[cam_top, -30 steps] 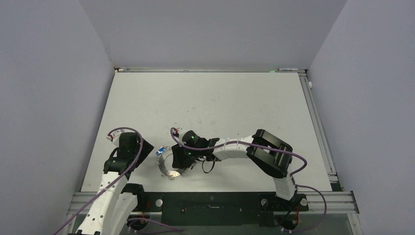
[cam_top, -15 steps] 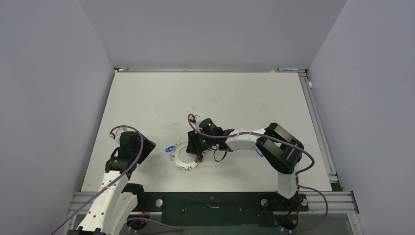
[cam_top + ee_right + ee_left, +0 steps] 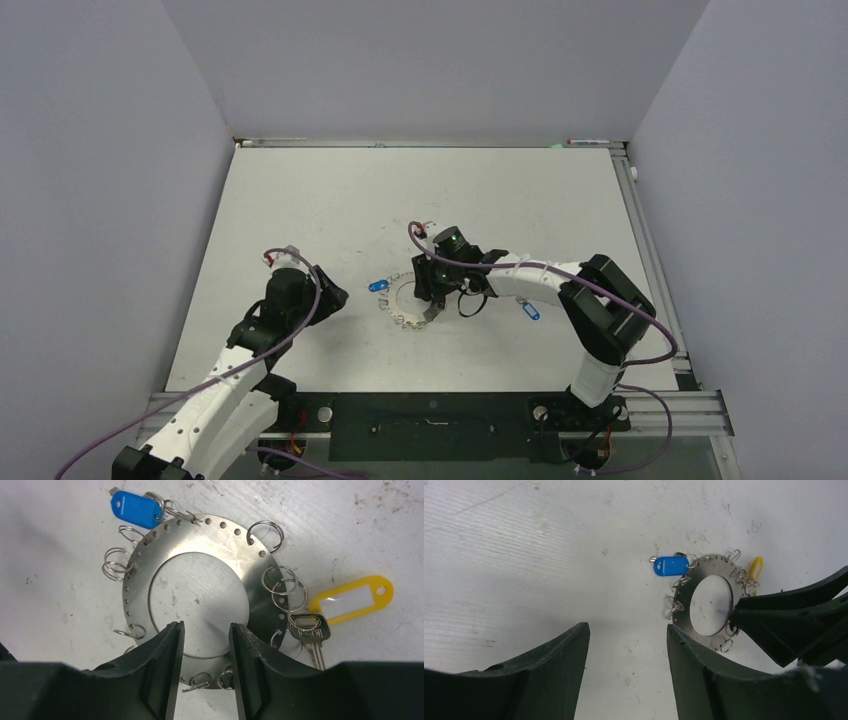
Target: Put the keys on the keyring
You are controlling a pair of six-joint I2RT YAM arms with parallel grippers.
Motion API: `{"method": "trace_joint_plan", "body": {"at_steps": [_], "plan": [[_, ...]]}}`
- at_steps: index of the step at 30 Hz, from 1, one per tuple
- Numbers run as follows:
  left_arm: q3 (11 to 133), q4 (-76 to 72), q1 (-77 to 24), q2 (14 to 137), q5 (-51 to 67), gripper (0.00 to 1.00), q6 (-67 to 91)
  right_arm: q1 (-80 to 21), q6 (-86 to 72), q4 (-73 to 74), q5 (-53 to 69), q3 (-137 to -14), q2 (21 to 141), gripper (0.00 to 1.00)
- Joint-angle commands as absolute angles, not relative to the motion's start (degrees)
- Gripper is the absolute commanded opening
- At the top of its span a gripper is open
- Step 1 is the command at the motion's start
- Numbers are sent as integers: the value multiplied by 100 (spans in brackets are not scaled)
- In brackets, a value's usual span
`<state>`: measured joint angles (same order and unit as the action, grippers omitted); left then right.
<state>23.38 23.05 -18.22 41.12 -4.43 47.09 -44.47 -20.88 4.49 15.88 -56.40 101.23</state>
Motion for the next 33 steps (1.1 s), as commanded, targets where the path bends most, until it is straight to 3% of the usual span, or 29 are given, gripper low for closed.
{"method": "trace_joint_plan", "body": {"at_steps": [1, 8, 16, 25, 33], "plan": [[2127, 1339, -2262, 4038, -378, 54, 4345, -4482, -1868, 351, 1635, -5537, 9438, 40], [2077, 658, -3207, 4501, -592, 55, 3955, -4461, -1639, 253, 1613, -5309, 8613, 42], [2164, 142, -3781, 5083, -438, 55, 3557, -4330, -1655, 254, 1559, -4850, 7677, 60], [2186, 89, -4118, 5456, -992, 50, 3605, -4255, -1786, 367, 1443, -4538, 7326, 62], [2172, -793, -4113, 6056, -895, 39, 3439, -4256, -1787, 404, 1562, -4594, 7317, 62]]}}
